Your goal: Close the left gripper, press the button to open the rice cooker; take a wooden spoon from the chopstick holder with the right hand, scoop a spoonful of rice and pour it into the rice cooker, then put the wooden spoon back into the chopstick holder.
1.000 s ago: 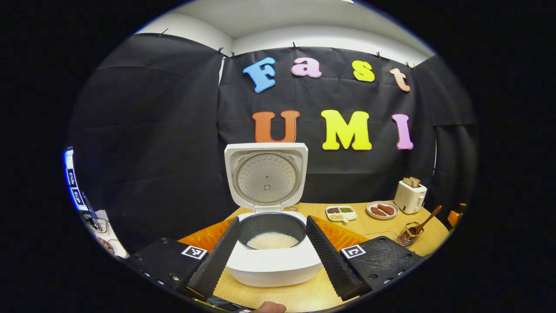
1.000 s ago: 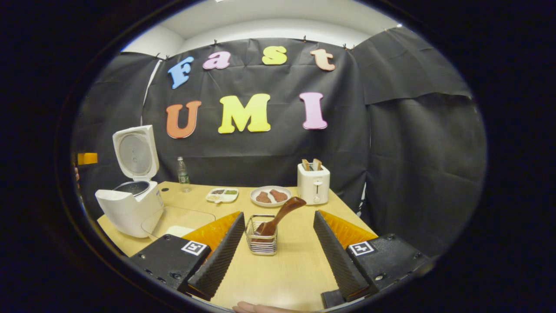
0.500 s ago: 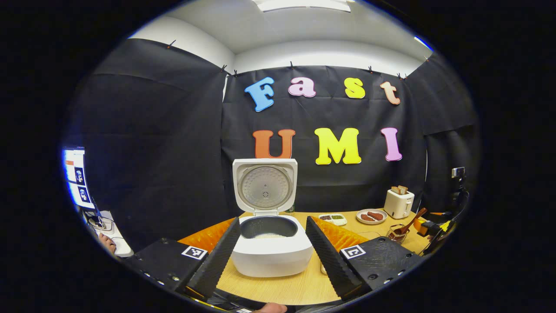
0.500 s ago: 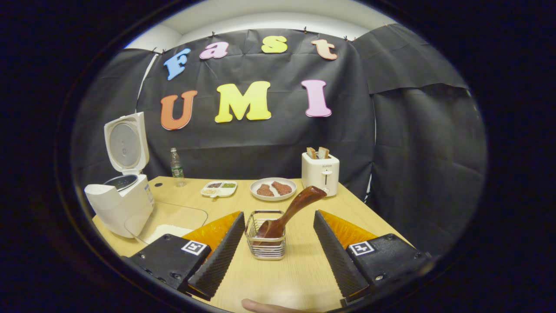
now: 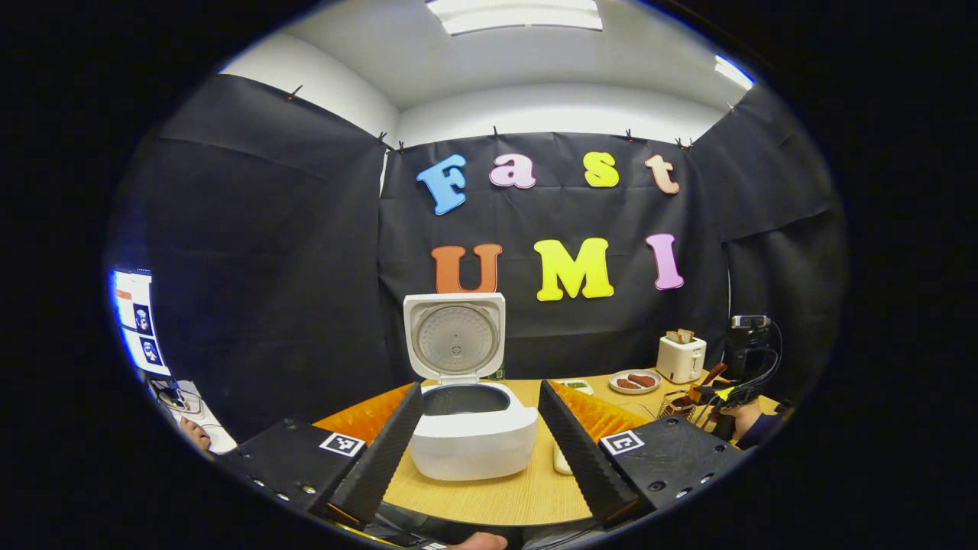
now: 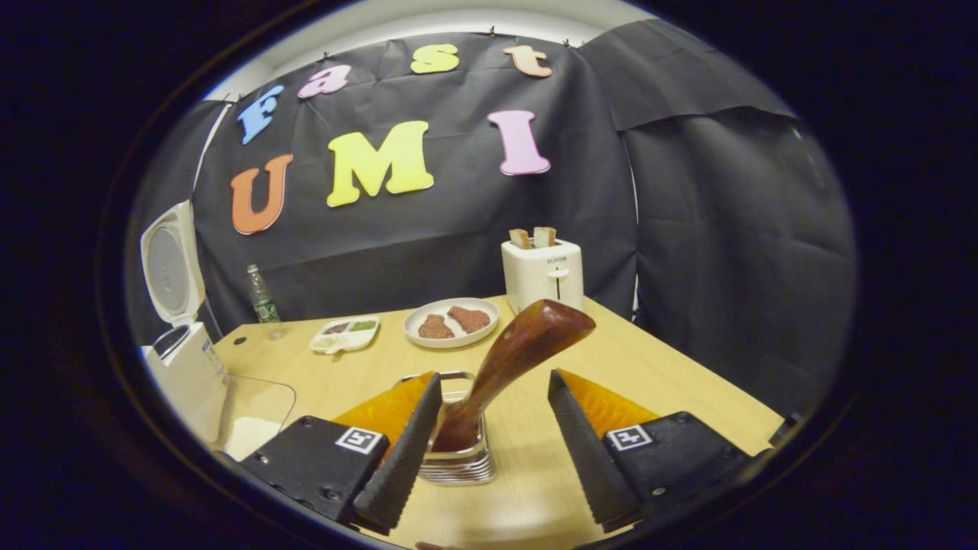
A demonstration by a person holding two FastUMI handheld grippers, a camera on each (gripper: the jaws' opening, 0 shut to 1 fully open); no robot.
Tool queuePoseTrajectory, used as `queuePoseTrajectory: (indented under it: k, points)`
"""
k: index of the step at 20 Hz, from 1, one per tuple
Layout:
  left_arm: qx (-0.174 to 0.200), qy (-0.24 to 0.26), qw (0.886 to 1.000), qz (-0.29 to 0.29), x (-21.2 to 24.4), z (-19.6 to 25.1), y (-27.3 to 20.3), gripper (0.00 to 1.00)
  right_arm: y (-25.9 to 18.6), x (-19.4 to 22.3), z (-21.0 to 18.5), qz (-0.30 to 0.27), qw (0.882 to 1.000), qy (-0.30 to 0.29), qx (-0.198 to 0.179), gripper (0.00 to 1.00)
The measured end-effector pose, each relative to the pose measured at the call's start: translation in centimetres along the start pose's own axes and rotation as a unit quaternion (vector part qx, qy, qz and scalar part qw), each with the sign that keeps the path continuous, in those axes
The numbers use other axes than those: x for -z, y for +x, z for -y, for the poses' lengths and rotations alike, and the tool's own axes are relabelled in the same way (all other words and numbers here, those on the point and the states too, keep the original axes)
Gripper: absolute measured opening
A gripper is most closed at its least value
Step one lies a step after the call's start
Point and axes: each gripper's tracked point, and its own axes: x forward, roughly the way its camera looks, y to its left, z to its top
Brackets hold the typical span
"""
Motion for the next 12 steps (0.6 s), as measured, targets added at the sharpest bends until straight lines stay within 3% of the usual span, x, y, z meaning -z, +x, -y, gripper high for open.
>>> queuePoseTrajectory:
  k: [1,3,4,7,12]
  points:
    - [-0.002,-0.002,1.0,-0.003,0.1,-0.1,0.1,0.96,0.4,0.1,-0.5,0.001,1.0,-0.008,-0.013,0.73]
    - [-0.005,-0.006,1.0,-0.009,0.6,-0.5,0.0,0.96,0.6,0.4,-0.3,-0.015,1.0,0.002,-0.019,0.29]
    - [-0.006,-0.008,1.0,-0.009,0.7,-0.7,0.0,0.96,0.3,-0.2,-0.6,-0.014,0.999,0.021,-0.025,0.35]
    - [-0.004,-0.007,1.0,-0.017,1.4,-1.0,0.1,0.96,0.1,-2.3,-2.0,0.008,0.999,0.013,-0.034,0.2]
    - [-0.007,-0.002,1.0,-0.014,1.3,-1.9,-0.2,0.97,-2.7,-7.6,-5.2,0.067,0.995,-0.028,-0.068,0.16]
